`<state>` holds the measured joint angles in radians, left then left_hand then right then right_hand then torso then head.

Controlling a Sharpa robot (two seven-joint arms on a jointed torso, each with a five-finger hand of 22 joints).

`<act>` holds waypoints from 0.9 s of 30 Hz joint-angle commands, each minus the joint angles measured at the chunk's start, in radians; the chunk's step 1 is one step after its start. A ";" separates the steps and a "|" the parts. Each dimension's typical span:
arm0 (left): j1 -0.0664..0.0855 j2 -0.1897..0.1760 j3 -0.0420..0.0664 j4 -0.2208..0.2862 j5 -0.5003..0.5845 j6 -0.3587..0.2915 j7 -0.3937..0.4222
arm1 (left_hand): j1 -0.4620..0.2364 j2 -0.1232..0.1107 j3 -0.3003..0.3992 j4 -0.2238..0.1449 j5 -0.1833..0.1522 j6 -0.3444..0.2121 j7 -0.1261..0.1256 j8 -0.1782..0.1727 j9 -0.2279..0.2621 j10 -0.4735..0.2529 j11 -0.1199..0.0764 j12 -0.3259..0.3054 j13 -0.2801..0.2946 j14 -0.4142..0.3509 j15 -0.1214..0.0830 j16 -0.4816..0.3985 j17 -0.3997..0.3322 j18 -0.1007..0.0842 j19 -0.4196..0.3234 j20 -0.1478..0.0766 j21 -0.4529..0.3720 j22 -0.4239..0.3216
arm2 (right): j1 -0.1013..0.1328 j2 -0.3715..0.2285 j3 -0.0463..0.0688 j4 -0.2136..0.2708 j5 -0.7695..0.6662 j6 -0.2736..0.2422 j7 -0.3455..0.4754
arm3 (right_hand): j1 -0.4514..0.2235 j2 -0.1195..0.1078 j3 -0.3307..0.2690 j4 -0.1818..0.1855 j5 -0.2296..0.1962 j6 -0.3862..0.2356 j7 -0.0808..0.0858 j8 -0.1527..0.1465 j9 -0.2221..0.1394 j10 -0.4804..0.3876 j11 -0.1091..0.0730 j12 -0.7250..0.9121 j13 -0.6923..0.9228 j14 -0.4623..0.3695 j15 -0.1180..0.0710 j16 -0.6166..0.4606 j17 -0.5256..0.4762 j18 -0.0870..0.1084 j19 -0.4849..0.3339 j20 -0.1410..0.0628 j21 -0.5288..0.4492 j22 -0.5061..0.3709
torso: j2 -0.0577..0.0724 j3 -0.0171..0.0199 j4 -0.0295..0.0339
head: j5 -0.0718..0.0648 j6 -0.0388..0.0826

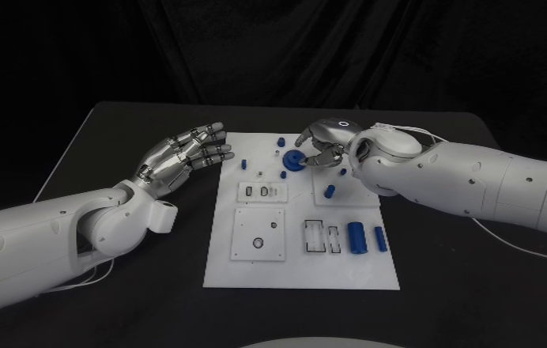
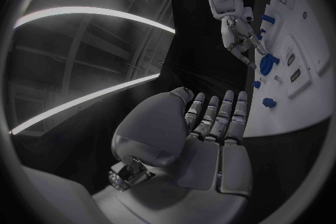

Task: Assemble the parts on the task board

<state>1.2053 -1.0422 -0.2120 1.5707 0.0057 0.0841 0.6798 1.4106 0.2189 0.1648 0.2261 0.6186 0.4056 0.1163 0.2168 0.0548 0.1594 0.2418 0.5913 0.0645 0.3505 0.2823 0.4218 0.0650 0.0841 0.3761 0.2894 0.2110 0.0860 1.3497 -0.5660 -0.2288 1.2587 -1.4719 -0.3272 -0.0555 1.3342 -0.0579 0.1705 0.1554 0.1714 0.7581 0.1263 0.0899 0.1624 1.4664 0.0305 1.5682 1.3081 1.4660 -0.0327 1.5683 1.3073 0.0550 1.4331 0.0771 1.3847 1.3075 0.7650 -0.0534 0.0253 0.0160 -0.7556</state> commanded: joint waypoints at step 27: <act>-0.002 0.010 0.001 -0.003 0.000 0.018 0.101 | -0.012 0.001 0.010 -0.002 0.002 -0.002 0.009 -0.005 0.001 -0.009 0.001 -0.005 0.000 -0.004 0.006 0.006 0.001 -0.012 0.007 0.001 0.005 -0.001 | -0.013 0.049 0.001 -0.048 -0.004 0.051 -0.021 | 0.029 0.018 0.018 -0.025 0.124 0.136 0.000 0.056 0.030 0.102 0.008 0.002 0.260 0.105 0.010 0.003 0.263 0.003 -0.003 0.011 -0.016 0.157 | 0.000 -0.0007 0.0006 | -0.006 0.002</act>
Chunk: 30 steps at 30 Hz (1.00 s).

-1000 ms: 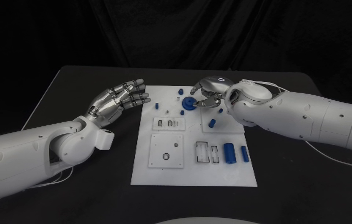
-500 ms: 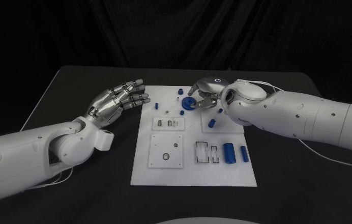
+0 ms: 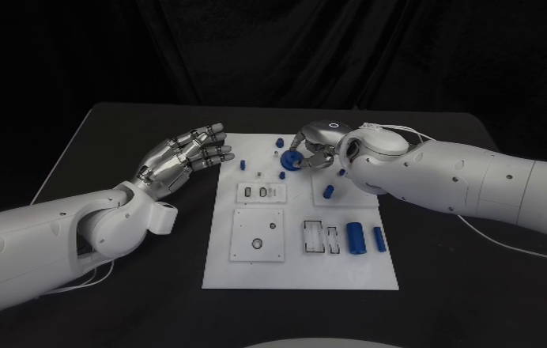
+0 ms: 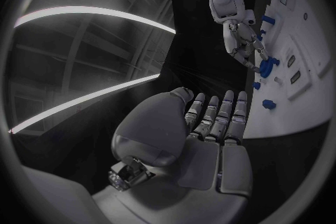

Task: Assemble the parts on the task board

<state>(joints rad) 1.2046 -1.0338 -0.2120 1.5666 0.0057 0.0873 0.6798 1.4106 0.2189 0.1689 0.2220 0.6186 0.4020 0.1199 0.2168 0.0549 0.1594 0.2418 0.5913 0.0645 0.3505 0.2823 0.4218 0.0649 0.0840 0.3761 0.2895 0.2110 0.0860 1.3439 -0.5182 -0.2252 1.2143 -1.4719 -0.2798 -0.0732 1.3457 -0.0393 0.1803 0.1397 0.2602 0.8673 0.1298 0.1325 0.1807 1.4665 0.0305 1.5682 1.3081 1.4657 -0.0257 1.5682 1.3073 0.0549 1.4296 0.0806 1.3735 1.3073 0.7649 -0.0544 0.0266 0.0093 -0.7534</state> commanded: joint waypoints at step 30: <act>-0.002 -0.009 0.001 0.006 0.000 0.011 0.098 | -0.015 0.001 0.011 0.001 0.002 0.000 0.006 -0.007 0.000 -0.011 0.001 -0.005 0.000 -0.006 0.006 0.006 0.001 -0.012 0.007 0.001 0.005 -0.001 | 0.019 -0.029 0.000 0.055 -0.004 -0.130 0.044 | 0.004 -0.022 0.076 -0.031 0.291 0.140 -0.030 0.057 0.091 0.104 -0.008 0.003 0.263 0.105 -0.013 0.003 0.263 -0.011 0.040 -0.010 0.042 0.192 | 0.000 -0.0008 -0.0024 | 0.005 0.000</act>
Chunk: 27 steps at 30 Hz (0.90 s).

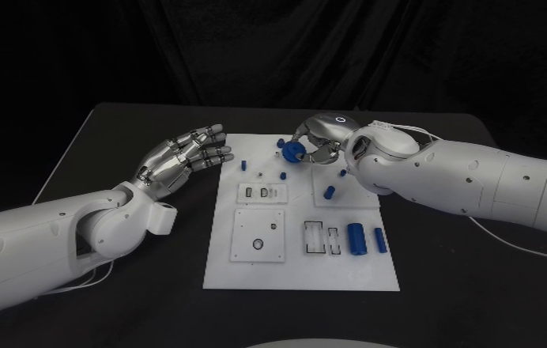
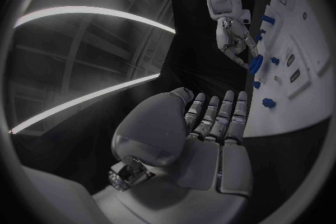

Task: Assemble the parts on the task board

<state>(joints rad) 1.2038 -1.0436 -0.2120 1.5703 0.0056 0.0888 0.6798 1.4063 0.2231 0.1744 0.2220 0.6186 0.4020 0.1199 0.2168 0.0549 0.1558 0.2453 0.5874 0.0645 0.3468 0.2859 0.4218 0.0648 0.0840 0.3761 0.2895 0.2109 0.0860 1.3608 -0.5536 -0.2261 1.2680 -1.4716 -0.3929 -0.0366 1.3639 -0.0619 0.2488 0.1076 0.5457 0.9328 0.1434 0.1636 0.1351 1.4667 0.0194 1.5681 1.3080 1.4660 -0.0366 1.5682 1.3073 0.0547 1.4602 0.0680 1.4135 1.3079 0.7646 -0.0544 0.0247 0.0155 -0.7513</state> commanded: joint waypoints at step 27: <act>-0.002 0.026 0.001 -0.013 0.000 0.017 0.096 | -0.012 -0.004 0.009 0.001 0.002 0.000 0.007 -0.007 0.000 -0.008 -0.002 -0.001 0.000 -0.003 0.002 0.006 0.001 -0.012 0.006 0.001 0.004 -0.002 | 0.000 0.114 0.002 -0.106 -0.036 0.088 -0.036 | -0.030 -0.015 0.041 0.001 -0.036 -0.012 -0.019 -0.045 0.124 0.104 0.016 0.003 0.263 0.105 0.010 0.003 0.264 -0.001 -0.014 0.015 -0.036 0.180 | 0.001 0.0002 0.0022 | -0.009 -0.008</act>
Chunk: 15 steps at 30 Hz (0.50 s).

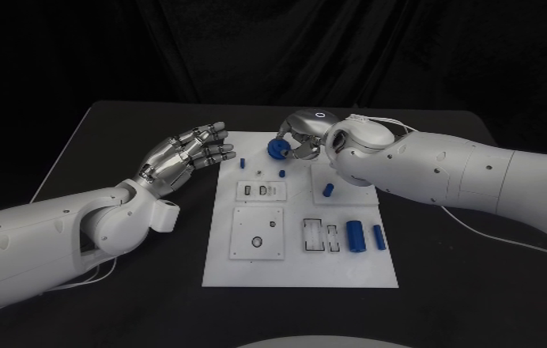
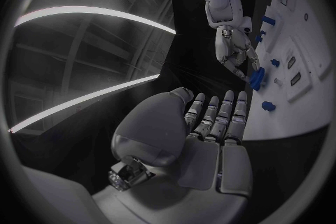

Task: Assemble the parts on the task board

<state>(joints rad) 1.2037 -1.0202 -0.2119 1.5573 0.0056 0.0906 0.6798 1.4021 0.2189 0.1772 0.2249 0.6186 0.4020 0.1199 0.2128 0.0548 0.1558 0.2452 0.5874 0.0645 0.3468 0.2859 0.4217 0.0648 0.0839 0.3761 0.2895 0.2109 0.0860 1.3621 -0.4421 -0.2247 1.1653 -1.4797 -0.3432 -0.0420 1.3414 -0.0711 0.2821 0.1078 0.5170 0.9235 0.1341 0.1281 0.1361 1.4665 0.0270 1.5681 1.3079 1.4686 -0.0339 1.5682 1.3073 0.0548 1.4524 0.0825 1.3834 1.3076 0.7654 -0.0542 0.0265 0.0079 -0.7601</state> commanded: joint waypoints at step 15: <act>-0.002 0.008 0.001 -0.005 0.000 0.021 0.095 | -0.008 0.000 0.006 -0.002 0.002 0.000 0.007 -0.003 0.000 -0.008 -0.002 -0.001 0.000 -0.003 0.002 0.006 0.001 -0.012 0.006 0.001 0.004 -0.002 | -0.004 0.016 0.001 -0.009 -0.038 0.066 -0.035 | -0.032 -0.014 0.035 0.004 -0.125 -0.289 -0.054 -0.071 0.005 0.016 -0.029 -0.038 0.179 0.102 -0.020 0.003 0.264 0.010 -0.034 -0.021 -0.059 0.169 | 0.000 0.0004 -0.0009 | -0.001 -0.003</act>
<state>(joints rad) 1.2028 -1.0140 -0.2119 1.5516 0.0056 0.0955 0.6798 1.4022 0.2190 0.1772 0.2249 0.6186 0.4020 0.1199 0.2128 0.0548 0.1558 0.2452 0.5874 0.0645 0.3469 0.2859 0.4218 0.0648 0.0839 0.3761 0.2895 0.2110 0.0860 1.3607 -0.4270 -0.2241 1.1560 -1.5046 -0.2960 -0.0598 1.3169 -0.0829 0.3178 0.1103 0.3973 0.6341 0.0843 0.0579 0.1418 1.4663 0.0046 1.5363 1.3080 1.4655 -0.0477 1.5682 1.3073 0.0549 1.4184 0.0662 1.3300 1.3074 0.7649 -0.0539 0.0255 0.0070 -0.7626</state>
